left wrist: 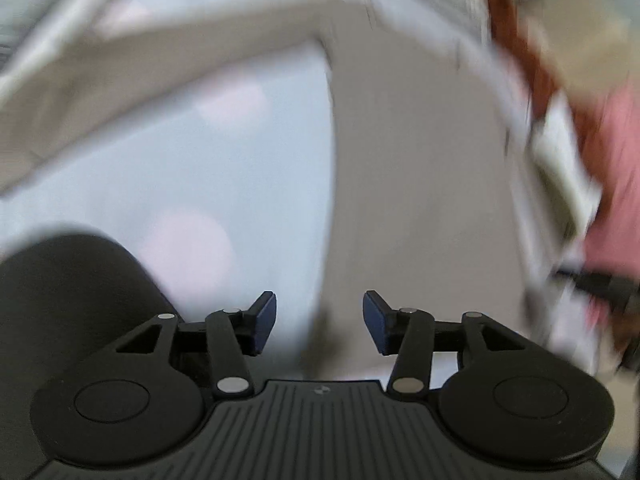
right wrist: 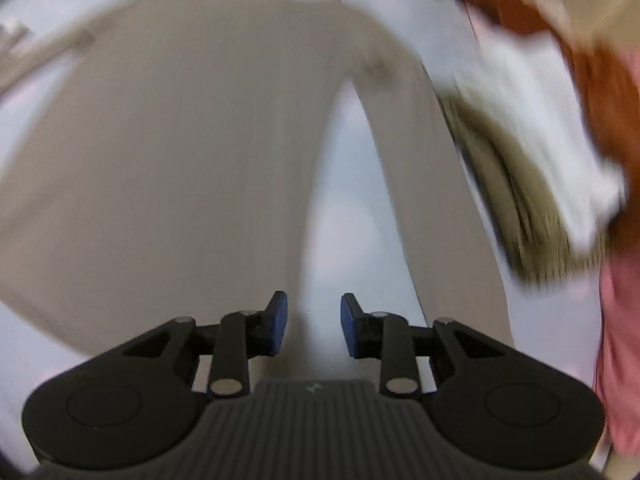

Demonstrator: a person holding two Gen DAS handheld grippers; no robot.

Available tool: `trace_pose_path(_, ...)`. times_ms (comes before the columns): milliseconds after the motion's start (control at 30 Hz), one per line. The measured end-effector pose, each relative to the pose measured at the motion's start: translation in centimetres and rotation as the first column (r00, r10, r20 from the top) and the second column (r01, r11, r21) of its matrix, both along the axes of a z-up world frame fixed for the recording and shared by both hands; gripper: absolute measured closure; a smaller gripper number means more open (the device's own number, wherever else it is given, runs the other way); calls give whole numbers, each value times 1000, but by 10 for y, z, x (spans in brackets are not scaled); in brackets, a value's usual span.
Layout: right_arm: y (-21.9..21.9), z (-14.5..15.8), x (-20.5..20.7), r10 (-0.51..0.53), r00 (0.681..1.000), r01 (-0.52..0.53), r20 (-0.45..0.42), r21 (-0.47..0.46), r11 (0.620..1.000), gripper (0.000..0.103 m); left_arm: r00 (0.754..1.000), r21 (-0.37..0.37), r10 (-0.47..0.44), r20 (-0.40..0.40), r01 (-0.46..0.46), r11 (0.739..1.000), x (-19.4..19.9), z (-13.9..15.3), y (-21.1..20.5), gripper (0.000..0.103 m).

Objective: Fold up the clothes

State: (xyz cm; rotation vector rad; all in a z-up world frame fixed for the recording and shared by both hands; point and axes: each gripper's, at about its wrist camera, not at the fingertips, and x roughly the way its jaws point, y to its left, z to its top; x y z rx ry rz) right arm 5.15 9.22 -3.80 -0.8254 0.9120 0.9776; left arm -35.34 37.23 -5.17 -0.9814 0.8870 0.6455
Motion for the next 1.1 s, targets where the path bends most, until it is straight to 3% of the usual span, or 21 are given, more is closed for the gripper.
trace_pose_path(67, 32, 12, -34, 86, 996, -85, -8, 84, 993, 70, 991, 45, 125, 43, -127, 991, -39, 5, 23, 55)
trace_pose_path(167, 81, 20, -88, 212, 977, -207, -9, 167, 964, 70, 953, 117, 282, 112, -295, 948, -97, 7, 56, 55)
trace_pose_path(267, 120, 16, -148, 304, 952, -290, -33, 211, 933, 70, 936, 184, 336, 106, -350, 918, -144, -11, 88, 52)
trace_pose_path(367, 133, 9, -175, 356, 933, -340, -47, 208, 917, 69, 912, 183, 396, 108, -410, 893, -163, -37, 104, 52)
trace_pose_path(500, 140, 4, -181, 394, 916, -378, -69, 173, 909, 67, 914, 256, 379, 143, -404, 878, -167, -50, 111, 52)
trace_pose_path(633, 135, -4, -170, 377, 922, -366, -85, 128, 922, 67, 932, 317, 345, 116, -363, 876, -153, -61, 119, 52)
trace_pose_path(733, 123, -6, -163, 358, 930, -348, -89, 109, 931, 67, 921, 308, 356, 157, -388, 869, -158, -68, 122, 52)
trace_pose_path(833, 111, -4, -160, 348, 933, -339, -89, 104, 935, 66, 913, 273, 340, 225, -394, 877, -164, -76, 131, 54)
trace_pose_path(867, 108, -4, -159, 347, 934, -338, -83, 105, 935, 66, 912, 255, 330, 241, -388, 886, -164, -78, 135, 57)
trace_pose_path(933, 101, -2, -154, 343, 936, -335, -74, 108, 936, 63, 911, 205, 319, 261, -375, 904, -166, -80, 141, 91)
trace_pose_path(967, 97, -1, -150, 336, 939, -328, -68, 109, 939, 62, 909, 175, 318, 268, -371, 912, -167, -81, 143, 100)
trace_pose_path(1100, 79, 3, -124, 254, 966, -246, -57, 117, 962, 61, 910, 159, 292, 296, -348, 924, -168, -66, 136, 100)
